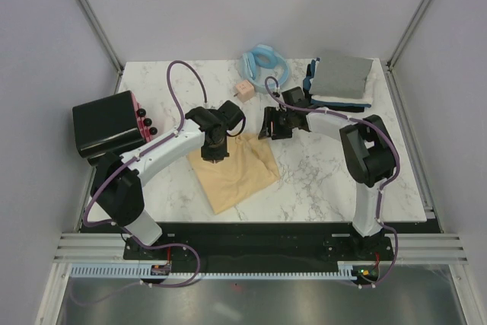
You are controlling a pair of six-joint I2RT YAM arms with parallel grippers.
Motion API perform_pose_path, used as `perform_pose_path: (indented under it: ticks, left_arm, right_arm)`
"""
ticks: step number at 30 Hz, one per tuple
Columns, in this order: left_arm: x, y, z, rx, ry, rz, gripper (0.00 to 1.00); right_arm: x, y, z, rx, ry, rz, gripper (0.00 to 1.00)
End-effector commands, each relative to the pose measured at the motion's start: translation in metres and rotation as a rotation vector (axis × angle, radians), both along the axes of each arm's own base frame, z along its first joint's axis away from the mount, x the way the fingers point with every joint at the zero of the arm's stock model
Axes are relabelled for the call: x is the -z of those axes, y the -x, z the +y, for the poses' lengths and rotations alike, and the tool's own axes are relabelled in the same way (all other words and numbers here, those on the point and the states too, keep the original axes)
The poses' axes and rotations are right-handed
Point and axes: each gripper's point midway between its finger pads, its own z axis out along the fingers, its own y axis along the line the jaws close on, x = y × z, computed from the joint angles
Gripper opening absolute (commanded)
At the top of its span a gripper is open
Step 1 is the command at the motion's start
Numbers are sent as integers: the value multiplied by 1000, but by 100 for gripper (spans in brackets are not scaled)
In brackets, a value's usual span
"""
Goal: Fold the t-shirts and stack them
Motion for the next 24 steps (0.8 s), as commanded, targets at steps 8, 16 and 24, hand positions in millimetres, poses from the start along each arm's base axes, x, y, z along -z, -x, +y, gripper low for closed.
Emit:
perform_pose_path:
  ticks: [8, 16, 24]
  left_arm:
    - [-10, -1, 13, -43, -31, -46, 14]
    - [5, 0, 14, -18, -60, 0, 14]
    - [31, -13, -7, 7, -63, 85, 13]
  right_arm:
    - [18, -6, 34, -60, -154, 85, 56]
    - [-14, 0, 24, -43, -125, 25, 22]
    - [-63, 20, 41, -98, -145, -35, 23]
